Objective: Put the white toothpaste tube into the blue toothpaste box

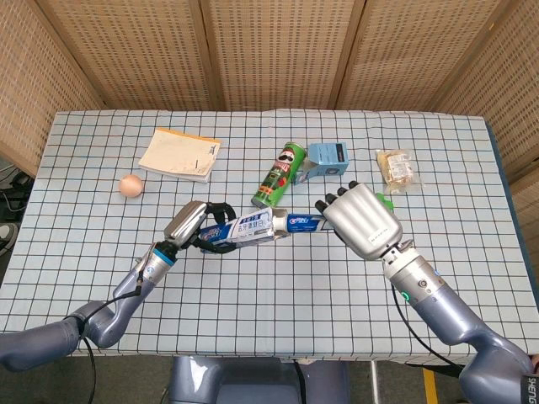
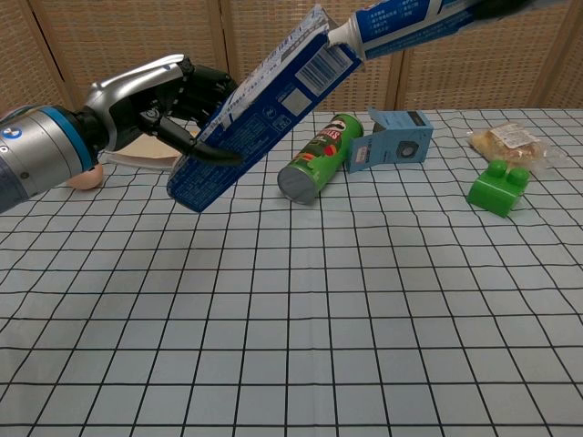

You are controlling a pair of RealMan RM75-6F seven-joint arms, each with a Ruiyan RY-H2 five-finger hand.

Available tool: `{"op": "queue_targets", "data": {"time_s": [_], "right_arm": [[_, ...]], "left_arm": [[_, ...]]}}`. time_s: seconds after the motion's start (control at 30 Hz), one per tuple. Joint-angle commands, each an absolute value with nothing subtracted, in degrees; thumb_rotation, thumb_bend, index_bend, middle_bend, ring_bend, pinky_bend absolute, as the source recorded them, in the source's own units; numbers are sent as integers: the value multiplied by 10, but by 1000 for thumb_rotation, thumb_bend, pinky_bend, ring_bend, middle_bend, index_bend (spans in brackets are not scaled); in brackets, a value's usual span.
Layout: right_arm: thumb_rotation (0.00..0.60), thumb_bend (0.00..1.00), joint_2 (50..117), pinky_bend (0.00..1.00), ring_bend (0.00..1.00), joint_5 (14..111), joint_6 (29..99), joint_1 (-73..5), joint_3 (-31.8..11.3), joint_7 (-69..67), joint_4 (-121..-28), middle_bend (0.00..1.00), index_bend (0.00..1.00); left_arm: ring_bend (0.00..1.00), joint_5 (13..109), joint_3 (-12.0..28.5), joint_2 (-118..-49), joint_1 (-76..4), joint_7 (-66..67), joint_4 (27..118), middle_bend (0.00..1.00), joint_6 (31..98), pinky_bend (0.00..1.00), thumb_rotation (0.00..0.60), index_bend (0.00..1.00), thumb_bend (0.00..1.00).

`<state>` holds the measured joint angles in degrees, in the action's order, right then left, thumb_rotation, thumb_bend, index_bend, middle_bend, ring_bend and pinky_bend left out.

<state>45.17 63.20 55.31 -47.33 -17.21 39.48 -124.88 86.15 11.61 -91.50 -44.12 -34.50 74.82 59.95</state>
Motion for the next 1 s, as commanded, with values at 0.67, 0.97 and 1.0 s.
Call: {"op": "queue_targets", "data": {"time_s": [0.67,0.97,1.0], "right_arm": [[600,623,484,645,640,605,555,-539,-137,543,-1275,656,690],[600,168,514,459,351,655,602,-553,-122,631,-1287,271,247],[600,84,515,380,269,659,606,-553,-120,643,-1289,189,167]], "left_arm": [[551,833,125,-936,-473,-280,783,550,576,497,600,630,185],[551,812,134,-987,-468,-303,775,565,599,497,600,732,216],[551,811,135,-992,-467,-308,774,568,601,497,600,740,219]]}}
